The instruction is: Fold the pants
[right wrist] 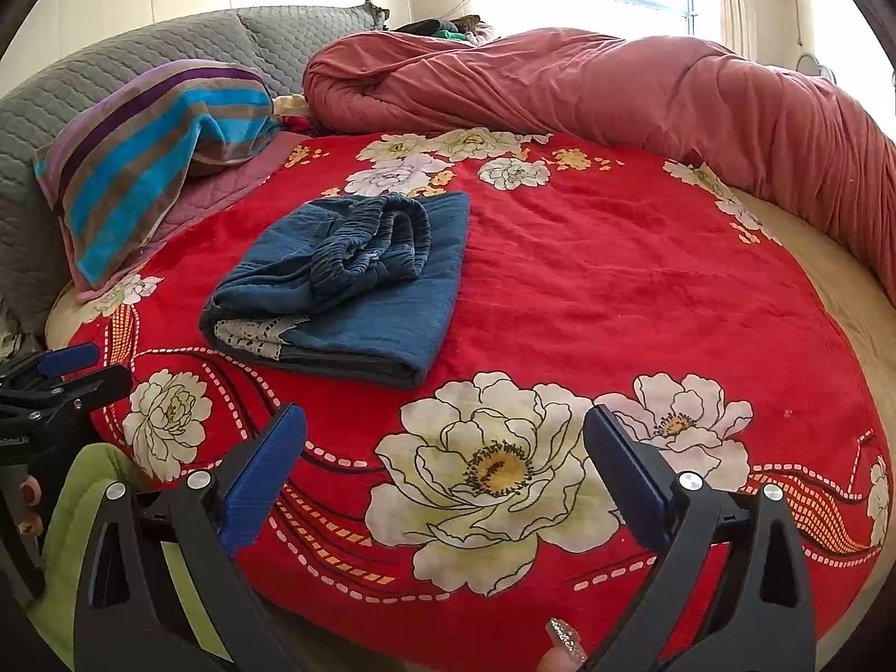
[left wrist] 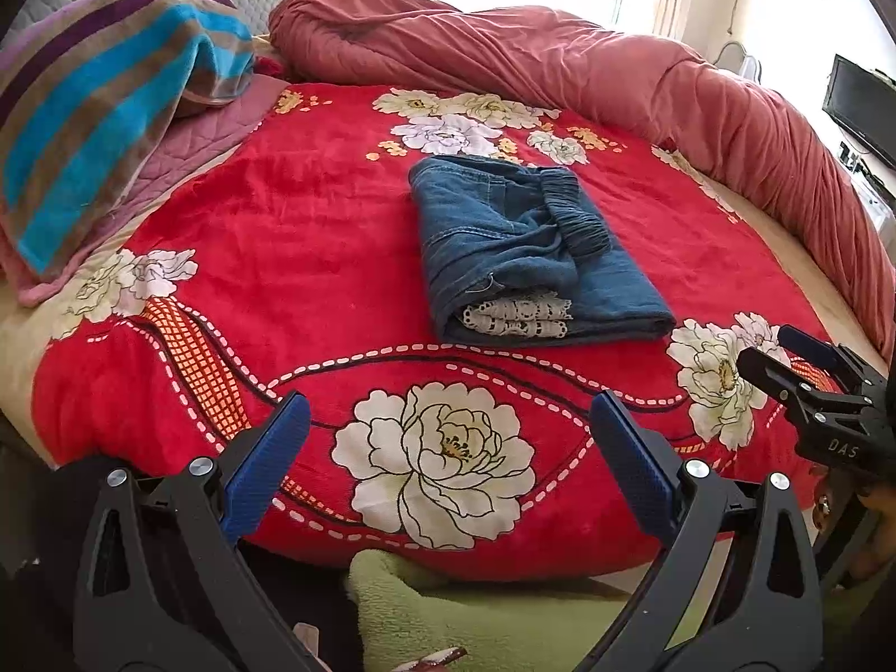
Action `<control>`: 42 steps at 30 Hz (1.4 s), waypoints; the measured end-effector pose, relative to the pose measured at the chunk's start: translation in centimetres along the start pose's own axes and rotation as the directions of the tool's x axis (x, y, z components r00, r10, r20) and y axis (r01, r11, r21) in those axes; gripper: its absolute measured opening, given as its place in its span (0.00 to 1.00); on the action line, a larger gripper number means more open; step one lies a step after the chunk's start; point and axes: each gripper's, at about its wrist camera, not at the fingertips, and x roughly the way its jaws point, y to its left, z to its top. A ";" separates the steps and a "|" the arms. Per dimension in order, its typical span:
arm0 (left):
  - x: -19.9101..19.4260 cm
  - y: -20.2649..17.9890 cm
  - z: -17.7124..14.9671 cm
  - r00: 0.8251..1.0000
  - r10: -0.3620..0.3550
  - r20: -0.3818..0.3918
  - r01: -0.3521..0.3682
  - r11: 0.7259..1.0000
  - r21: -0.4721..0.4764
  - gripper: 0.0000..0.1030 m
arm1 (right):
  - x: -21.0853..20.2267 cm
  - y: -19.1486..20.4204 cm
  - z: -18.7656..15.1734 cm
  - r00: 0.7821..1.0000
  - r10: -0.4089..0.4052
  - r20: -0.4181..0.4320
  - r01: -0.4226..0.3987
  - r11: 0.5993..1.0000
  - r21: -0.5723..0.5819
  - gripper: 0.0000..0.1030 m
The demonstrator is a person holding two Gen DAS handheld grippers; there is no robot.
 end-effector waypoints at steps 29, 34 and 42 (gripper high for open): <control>0.6 0.4 0.0 1.000 0.020 -0.024 -0.020 1.000 0.001 0.91 | 0.3 -1.1 0.1 1.000 -0.026 -0.003 0.026 0.999 0.019 0.96; 1.6 1.7 0.1 0.998 0.028 -0.062 -0.031 0.998 -0.048 0.91 | 0.5 -2.1 0.1 0.998 -0.055 -0.008 0.055 0.998 0.034 0.96; 3.8 11.3 4.1 0.983 0.166 -0.082 -0.180 0.960 -0.216 0.91 | 1.8 -10.1 0.6 0.980 -0.194 -0.040 0.198 0.966 0.168 0.96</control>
